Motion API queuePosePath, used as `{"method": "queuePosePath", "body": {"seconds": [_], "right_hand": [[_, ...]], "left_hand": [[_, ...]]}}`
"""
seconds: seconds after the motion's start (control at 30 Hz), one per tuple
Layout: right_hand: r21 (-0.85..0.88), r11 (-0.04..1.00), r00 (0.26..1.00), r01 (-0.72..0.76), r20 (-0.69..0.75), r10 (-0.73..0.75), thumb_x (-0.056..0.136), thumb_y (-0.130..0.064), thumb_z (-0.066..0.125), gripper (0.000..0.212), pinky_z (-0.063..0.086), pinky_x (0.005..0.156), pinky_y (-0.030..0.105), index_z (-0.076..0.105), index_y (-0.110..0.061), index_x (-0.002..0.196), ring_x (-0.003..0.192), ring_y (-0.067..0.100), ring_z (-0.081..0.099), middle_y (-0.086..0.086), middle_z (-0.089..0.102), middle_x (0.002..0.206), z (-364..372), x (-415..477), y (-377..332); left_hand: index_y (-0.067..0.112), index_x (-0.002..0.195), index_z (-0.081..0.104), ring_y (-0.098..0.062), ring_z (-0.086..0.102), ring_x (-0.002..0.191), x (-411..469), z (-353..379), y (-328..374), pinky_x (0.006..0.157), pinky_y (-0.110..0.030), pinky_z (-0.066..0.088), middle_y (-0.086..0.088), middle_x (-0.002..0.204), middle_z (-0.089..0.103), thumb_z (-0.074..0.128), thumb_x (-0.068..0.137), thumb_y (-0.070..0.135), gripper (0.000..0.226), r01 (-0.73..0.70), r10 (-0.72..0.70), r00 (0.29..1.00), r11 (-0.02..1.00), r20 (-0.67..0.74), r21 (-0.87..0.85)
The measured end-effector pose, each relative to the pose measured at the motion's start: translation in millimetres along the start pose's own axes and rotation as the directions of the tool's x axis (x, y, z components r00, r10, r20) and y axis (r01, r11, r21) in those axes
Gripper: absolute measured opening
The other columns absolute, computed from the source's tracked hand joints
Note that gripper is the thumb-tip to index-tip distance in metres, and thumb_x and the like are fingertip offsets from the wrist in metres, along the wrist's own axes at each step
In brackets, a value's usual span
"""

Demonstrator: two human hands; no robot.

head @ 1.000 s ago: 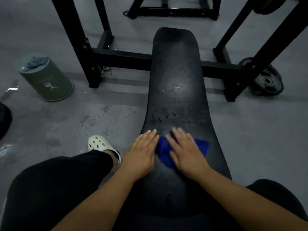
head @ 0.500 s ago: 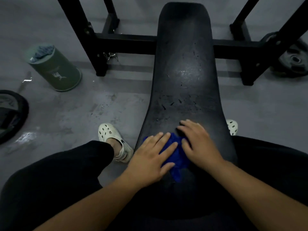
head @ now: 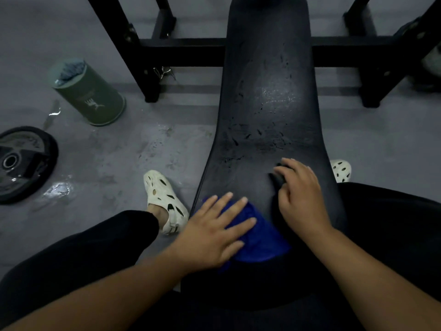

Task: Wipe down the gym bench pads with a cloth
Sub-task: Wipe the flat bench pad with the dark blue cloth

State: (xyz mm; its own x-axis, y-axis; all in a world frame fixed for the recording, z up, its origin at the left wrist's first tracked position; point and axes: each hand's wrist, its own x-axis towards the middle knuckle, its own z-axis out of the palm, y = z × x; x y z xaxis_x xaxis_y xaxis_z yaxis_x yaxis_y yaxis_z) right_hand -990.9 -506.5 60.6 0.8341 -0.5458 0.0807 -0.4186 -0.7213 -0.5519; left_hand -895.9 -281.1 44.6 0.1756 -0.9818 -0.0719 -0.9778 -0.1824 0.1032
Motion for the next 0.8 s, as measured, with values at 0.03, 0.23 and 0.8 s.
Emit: {"method": "queuePosePath", "body": {"seconds": [0.03, 0.23, 0.8], "right_hand": [[0.010, 1.000, 1.000, 0.003, -0.005, -0.003, 0.081, 0.003, 0.053, 0.042, 0.028, 0.117, 0.050, 0.065, -0.010, 0.119, 0.131, 0.026, 0.047, 0.007, 0.055, 0.136, 0, -2, 0], [0.012, 0.999, 0.999, 0.033, -0.035, -0.033, 0.079, -0.002, 0.051, 0.044, 0.035, 0.111, 0.055, 0.064, -0.008, 0.121, 0.129, 0.027, 0.049, 0.009, 0.055, 0.136, 8, -8, 1], [0.074, 0.996, 0.991, -0.052, -0.119, 0.060, 0.090, -0.005, 0.053, 0.036, 0.038, 0.112, 0.042, 0.062, -0.009, 0.126, 0.130, 0.022, 0.047, 0.006, 0.053, 0.138, 4, 10, 8]], "left_hand": [[0.034, 0.150, 0.042, -0.038, 0.029, 0.147, 11, -1, -18, 0.117, -0.055, 0.028, -0.009, 0.163, 0.027, 0.037, 0.100, 0.051, 0.053, 0.049, -0.048, 0.999, 0.999, -0.020, 0.019], [0.030, 0.151, 0.040, -0.038, 0.020, 0.149, 120, -11, -14, 0.118, -0.057, 0.020, -0.010, 0.165, 0.021, 0.032, 0.093, 0.058, 0.065, 0.437, -0.444, 0.895, 0.891, -0.035, -0.122], [0.035, 0.155, 0.032, -0.033, 0.019, 0.151, 128, -13, -47, 0.121, -0.053, 0.015, -0.005, 0.166, 0.018, 0.029, 0.090, 0.063, 0.070, 0.244, -0.244, 0.970, 0.970, 0.002, 0.011]]}}
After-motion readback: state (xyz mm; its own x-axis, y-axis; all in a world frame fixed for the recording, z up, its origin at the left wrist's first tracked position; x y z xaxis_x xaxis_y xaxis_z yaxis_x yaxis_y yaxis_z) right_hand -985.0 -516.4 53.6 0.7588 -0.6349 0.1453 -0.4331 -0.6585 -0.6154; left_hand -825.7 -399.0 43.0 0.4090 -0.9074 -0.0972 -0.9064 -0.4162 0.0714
